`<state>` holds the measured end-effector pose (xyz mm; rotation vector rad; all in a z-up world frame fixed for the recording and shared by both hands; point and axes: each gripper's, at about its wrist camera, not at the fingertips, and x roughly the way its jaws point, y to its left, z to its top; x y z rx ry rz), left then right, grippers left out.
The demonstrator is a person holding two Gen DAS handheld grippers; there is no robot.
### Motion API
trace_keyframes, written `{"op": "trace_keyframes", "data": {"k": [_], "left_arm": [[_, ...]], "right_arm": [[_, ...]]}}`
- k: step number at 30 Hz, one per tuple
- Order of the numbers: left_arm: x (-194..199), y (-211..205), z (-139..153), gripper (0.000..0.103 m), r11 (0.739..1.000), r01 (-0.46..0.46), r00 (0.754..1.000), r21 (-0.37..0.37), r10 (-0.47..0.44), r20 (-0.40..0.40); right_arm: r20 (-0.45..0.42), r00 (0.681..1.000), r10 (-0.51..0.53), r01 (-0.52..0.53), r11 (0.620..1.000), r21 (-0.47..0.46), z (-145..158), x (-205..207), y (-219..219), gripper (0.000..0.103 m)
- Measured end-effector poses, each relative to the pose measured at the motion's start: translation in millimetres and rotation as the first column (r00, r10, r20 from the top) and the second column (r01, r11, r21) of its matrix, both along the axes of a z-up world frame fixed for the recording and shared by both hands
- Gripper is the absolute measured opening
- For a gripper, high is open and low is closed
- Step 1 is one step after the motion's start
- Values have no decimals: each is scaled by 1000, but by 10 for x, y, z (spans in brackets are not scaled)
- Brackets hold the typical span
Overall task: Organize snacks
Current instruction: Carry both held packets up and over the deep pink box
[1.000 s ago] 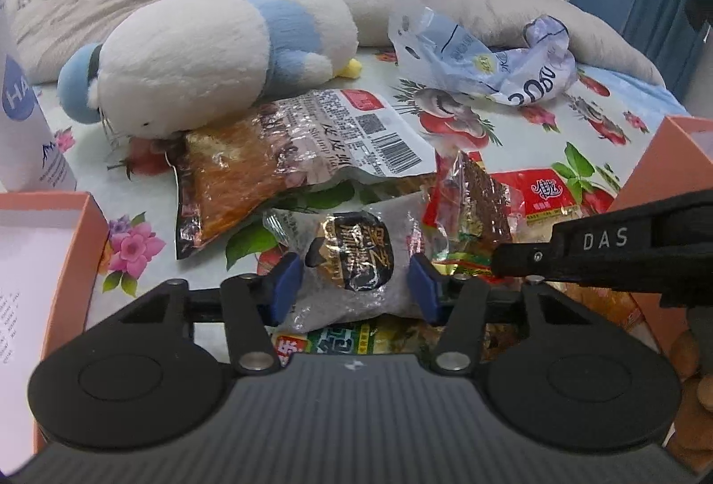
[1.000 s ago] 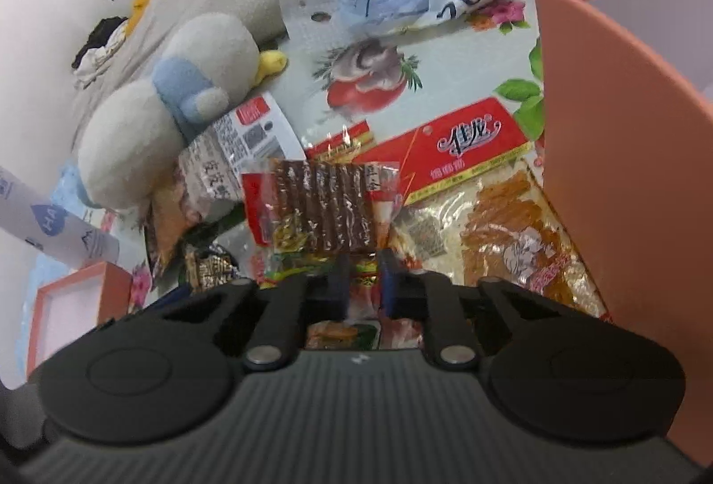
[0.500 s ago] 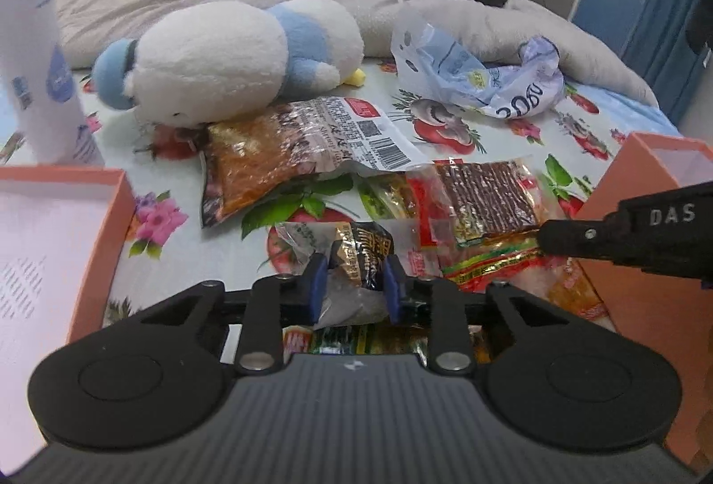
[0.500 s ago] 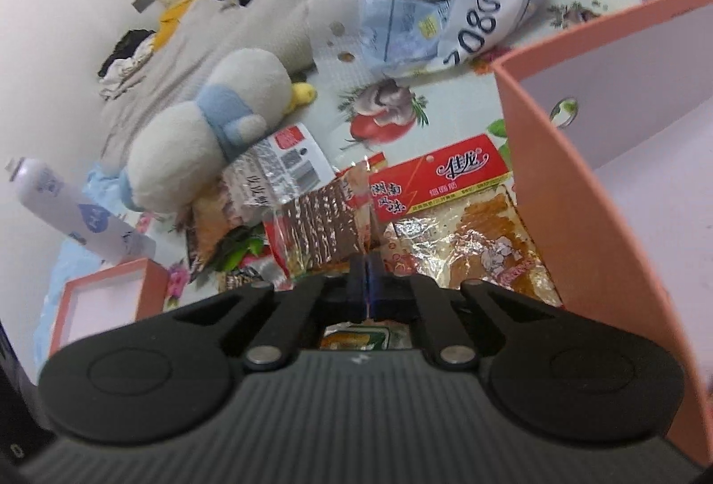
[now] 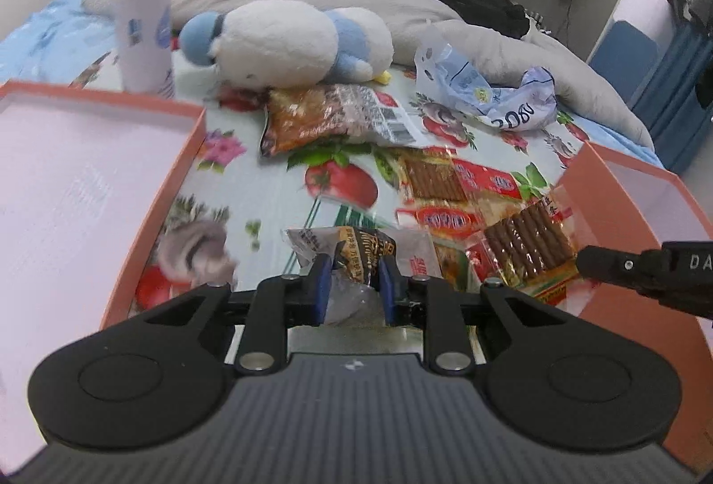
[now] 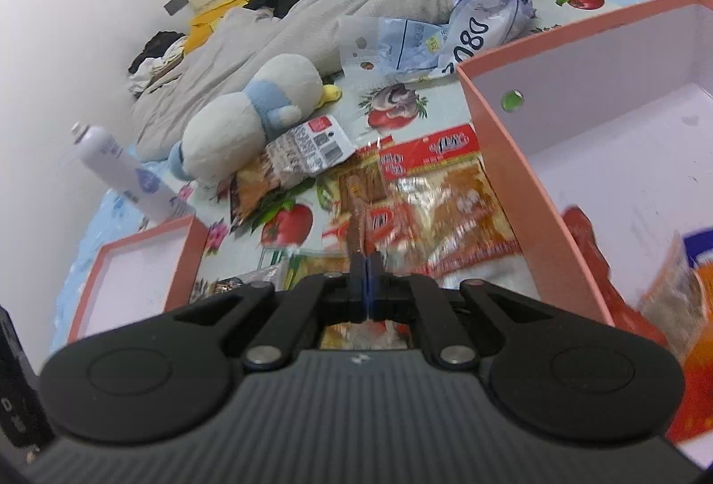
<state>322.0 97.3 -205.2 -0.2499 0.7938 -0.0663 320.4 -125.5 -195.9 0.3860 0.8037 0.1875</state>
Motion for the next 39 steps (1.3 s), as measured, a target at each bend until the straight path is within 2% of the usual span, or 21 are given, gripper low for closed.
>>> {"op": "trace_keyframes", "data": {"k": [4, 10, 18, 23, 30, 39], "left_arm": [[-335, -28, 18, 26, 1000, -14, 1000, -13, 14, -16], [-763, -105, 24, 26, 999, -28, 999, -31, 27, -47], [-1070, -180, 133, 25, 998, -30, 998, -51, 26, -61], [-1189, -201, 382, 24, 993, -38, 998, -110, 33, -46], [-1298, -387, 763, 23, 994, -4, 1000, -106, 4, -2], [-1463, -711, 1111, 22, 990, 61, 997, -128, -55, 54]], "right_arm": [[17, 1000, 11, -11, 1000, -1, 35, -306, -43, 4], [42, 999, 31, -29, 998, -52, 87, -727, -77, 4], [51, 998, 48, -44, 996, -80, 134, -1101, -146, 4], [87, 995, 54, -46, 995, -84, 312, -1202, -218, 4], [156, 987, 44, -28, 994, -106, 656, -1362, -363, 4], [181, 983, -13, 33, 994, -105, 964, -1657, -725, 4]]}}
